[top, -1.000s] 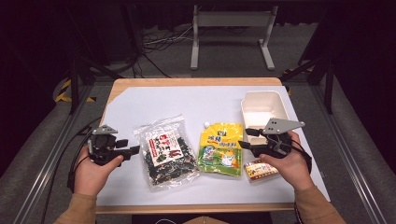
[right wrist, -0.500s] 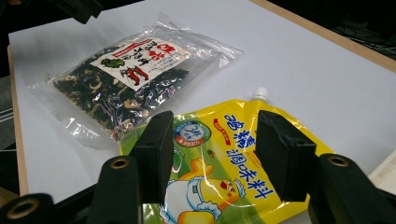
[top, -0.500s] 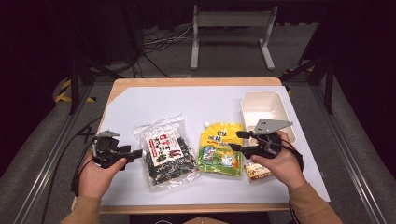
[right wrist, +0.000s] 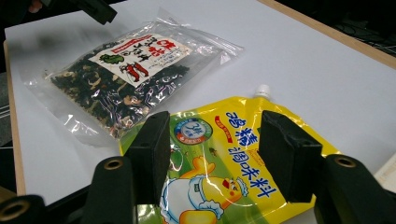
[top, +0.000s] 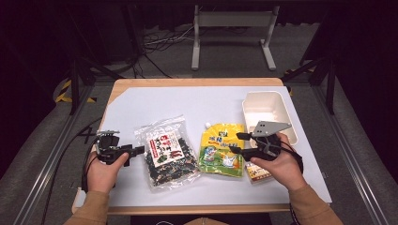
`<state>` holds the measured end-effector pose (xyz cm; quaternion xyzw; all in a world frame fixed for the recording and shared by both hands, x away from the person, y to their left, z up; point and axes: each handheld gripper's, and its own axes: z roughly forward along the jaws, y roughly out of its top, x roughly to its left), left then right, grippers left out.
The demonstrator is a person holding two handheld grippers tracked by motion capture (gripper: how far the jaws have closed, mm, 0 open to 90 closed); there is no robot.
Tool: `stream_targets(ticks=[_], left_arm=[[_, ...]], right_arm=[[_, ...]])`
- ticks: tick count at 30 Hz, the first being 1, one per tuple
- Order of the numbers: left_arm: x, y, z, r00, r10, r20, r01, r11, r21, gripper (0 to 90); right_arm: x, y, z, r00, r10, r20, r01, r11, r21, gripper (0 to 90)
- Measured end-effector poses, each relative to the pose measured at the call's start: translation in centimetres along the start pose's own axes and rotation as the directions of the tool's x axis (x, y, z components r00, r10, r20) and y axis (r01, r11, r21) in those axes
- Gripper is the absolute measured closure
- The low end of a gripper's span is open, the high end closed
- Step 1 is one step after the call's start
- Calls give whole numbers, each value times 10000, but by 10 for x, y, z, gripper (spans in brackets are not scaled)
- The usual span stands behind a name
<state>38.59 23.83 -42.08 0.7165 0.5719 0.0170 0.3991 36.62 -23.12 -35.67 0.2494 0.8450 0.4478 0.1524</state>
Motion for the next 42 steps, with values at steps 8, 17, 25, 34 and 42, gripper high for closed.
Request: stream_targets(ticks=[8,17,25,34,42], left_arm=[[1,8,15,9999,-101,-114,103,9998,179,336],[1,15,26,9980,-25,-637,56,9988,487,330],[7,14,36,9975,-451,-534,476,9978,466,358],[-10,11,45,9845,521,-1677,-462,9982,387,500],[-16,7,50,9796,592,-1919,-580,9982,117,676]], right_arm=[[1,-4,-2,9999,45,159,-46,10000,78,422],[1,-9,-5,9995,22,328,-27,9999,128,408],[2,-12,-4,9994,-33,351,26,9998,197,405],[2,-13,-4,9990,-64,432,56,9998,192,399],[3,-12,-2,9992,-52,399,44,9998,197,398]])
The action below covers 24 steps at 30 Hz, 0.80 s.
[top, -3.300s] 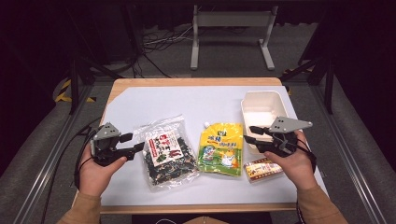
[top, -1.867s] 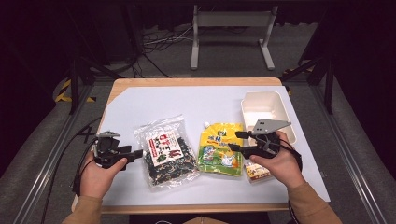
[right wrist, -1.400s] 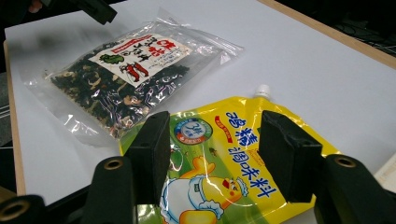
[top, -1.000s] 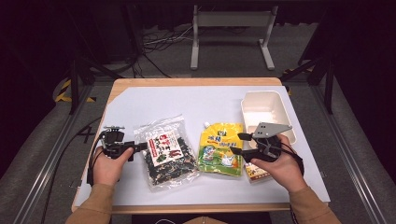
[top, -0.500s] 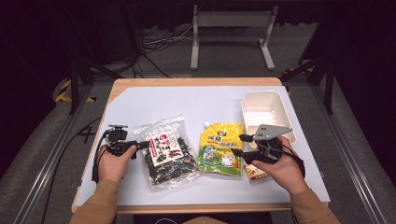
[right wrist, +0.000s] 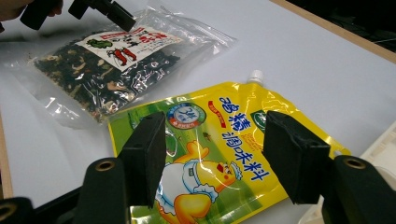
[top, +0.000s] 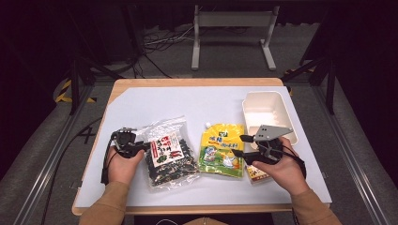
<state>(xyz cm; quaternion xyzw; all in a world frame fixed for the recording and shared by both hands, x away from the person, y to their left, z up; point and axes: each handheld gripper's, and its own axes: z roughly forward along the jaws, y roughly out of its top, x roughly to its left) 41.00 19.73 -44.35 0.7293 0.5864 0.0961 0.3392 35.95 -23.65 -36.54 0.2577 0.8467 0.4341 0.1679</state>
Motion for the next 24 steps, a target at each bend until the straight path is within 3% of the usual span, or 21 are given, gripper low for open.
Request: stream_targets(ticks=[6,8,12,16,23,24], left_arm=[[-1,0,3,9998,-127,152,131,9996,-240,766],[-3,0,3,9998,14,217,-7,9996,-288,840],[-8,2,3,9994,330,-105,-332,9993,-189,871],[0,1,2,9987,-144,490,158,9995,-291,877],[4,5,-8,9966,-145,812,205,9971,-727,880],[5,7,-14,9943,-159,1050,257,9954,-928,879]], right_arm=[[0,0,3,10000,-46,-51,46,10000,49,397],[0,0,3,10000,-35,-57,36,10000,47,397],[0,-1,2,10000,-15,-49,15,10000,42,397],[-1,-2,1,10000,-5,-45,5,10000,-3,397],[-1,-3,1,9994,-345,0,345,9993,158,437],[-2,-4,0,9991,-430,34,429,9989,212,450]])
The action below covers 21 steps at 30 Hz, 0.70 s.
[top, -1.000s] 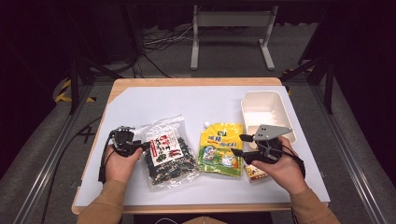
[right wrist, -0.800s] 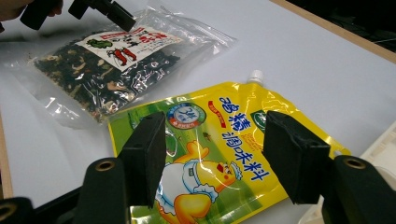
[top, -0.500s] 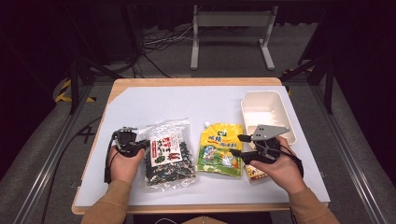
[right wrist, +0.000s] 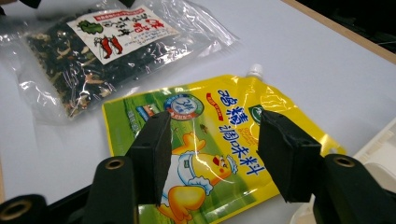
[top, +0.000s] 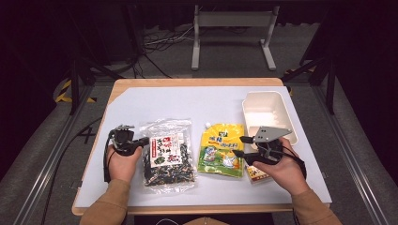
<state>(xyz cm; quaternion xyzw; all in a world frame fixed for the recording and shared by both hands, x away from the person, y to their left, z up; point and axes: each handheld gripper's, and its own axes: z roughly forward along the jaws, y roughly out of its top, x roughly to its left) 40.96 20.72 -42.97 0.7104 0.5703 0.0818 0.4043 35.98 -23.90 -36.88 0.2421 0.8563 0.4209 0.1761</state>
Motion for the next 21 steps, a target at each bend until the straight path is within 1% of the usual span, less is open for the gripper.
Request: stream_targets(ticks=[1,3,4,5,6,7,9,11,12,13,14,15,16,17,18,19,20,21], left_arm=[[0,0,0,10000,0,0,0,10000,0,879],[-3,2,-8,9996,298,-30,-299,9992,-274,879],[-4,3,-11,9993,374,-28,-375,9986,-382,879],[-6,4,-15,9993,362,71,-358,9981,-502,879],[-7,6,-20,9987,481,151,-470,9967,-662,879],[-9,8,-24,9983,561,146,-548,9953,-794,879],[-12,9,-31,9979,590,263,-558,9923,-1106,879],[-12,11,-41,9961,743,465,-661,9851,-1585,879],[-12,11,-41,9961,743,465,-661,9851,-1585,879],[-13,11,-48,9944,964,426,-861,9760,-1999,879],[-13,11,-48,9944,964,426,-861,9760,-1999,879],[-15,11,-56,9912,1259,412,-1123,9637,-2420,879],[-15,11,-56,9912,1259,412,-1123,9637,-2420,879],[-17,11,-60,9901,1328,445,-1164,9568,-2665,879],[-20,11,-68,9864,1564,499,-1350,9457,-2956,879],[-20,11,-68,9864,1564,499,-1350,9457,-2956,879],[-21,12,-71,9840,1691,560,-1439,9399,-3096,879],[-24,13,-74,9824,1720,722,-1403,9363,-3220,879]], right_arm=[[0,0,0,10000,0,0,0,10000,0,450],[0,0,-1,10000,-14,25,14,10000,-17,457],[0,0,-2,10000,-57,28,57,10000,-33,464],[0,0,-2,9999,-104,2,104,9999,-68,464],[0,0,-3,9999,-97,-27,97,9999,-76,464],[0,0,-3,10000,-58,-46,57,10000,-80,466],[-1,0,-4,9999,-42,-125,41,10000,-70,480],[-1,1,-5,9999,-27,-127,27,10000,-41,498],[-1,1,-5,9999,-45,-137,44,10000,-30,503],[-1,1,-6,9998,-56,-170,56,10000,-42,508],[-1,1,-6,9998,-56,-170,56,10000,-42,508],[-1,2,-6,9997,-82,-228,81,10000,-52,519],[-1,2,-6,9997,-103,-237,102,9999,-44,522],[-1,2,-6,9996,-144,-243,143,9999,-46,525],[-1,3,-6,9995,-182,-243,181,9998,-44,526],[-1,3,-6,9995,-182,-243,181,9998,-44,526],[-1,3,-7,9995,-216,-232,215,9998,-56,529],[-1,3,-7,9995,-224,-235,223,9997,-55,530]])
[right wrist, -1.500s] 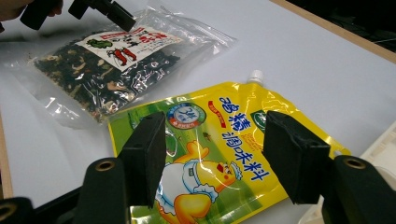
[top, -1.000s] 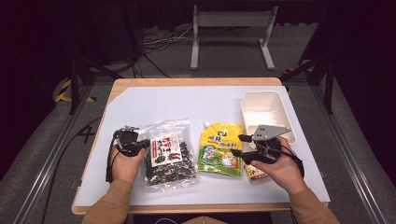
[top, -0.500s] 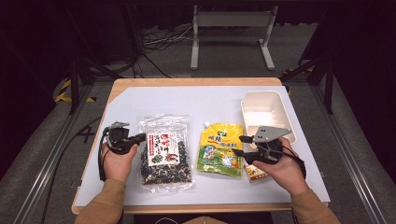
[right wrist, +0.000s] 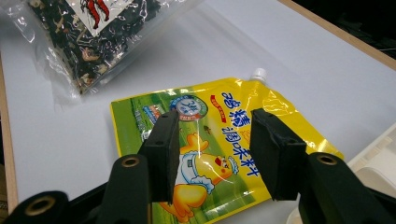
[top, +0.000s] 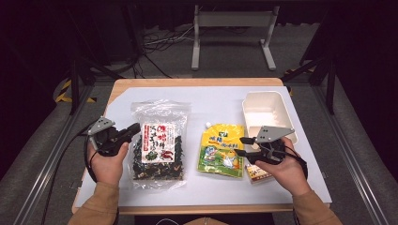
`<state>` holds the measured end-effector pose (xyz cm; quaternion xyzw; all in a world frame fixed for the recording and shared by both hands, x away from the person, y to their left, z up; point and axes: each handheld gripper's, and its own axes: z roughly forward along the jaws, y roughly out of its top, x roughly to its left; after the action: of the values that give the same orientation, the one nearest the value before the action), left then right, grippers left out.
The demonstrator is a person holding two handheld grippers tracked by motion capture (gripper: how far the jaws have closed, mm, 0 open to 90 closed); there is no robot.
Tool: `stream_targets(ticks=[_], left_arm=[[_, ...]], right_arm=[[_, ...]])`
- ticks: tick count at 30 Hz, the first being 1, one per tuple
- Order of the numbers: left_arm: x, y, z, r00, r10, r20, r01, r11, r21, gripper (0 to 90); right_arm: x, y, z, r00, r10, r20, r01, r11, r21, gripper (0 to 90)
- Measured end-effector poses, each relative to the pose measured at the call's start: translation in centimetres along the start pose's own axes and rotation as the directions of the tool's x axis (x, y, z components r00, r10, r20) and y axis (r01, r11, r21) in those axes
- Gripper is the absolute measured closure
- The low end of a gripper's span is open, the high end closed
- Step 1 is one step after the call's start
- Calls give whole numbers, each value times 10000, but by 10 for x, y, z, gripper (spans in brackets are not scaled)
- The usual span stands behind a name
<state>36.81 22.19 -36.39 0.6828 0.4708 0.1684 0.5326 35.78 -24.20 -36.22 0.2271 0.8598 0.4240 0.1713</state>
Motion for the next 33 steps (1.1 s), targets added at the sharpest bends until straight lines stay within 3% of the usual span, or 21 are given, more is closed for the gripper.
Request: stream_targets(ticks=[8,13,14,18,23,28,33], left_arm=[[-19,13,-17,9967,738,326,-715,9951,-686,878],[-28,19,-29,9830,1723,629,-1625,9771,-1372,878],[-28,19,-29,9830,1723,629,-1625,9771,-1372,877],[-37,23,-36,9720,2268,612,-2137,9619,-1704,877],[-38,25,-41,9668,2401,869,-2188,9545,-2028,876],[-38,28,-46,9534,2789,1149,-2474,9409,-2312,877],[-37,30,-48,9462,2890,1455,-2484,9370,-2458,877]], right_arm=[[3,6,-5,9992,122,-393,-132,9996,-258,577],[6,7,-3,9981,0,-622,-21,9995,-326,570],[6,7,-3,9981,0,-622,-21,9995,-326,570],[8,9,-1,9967,146,-795,-183,9988,-458,543],[11,15,-2,9965,140,-826,-173,9991,-394,523],[13,18,-1,9948,180,-999,-228,9986,-472,495],[17,24,4,9907,237,-1343,-314,9980,-557,492]])
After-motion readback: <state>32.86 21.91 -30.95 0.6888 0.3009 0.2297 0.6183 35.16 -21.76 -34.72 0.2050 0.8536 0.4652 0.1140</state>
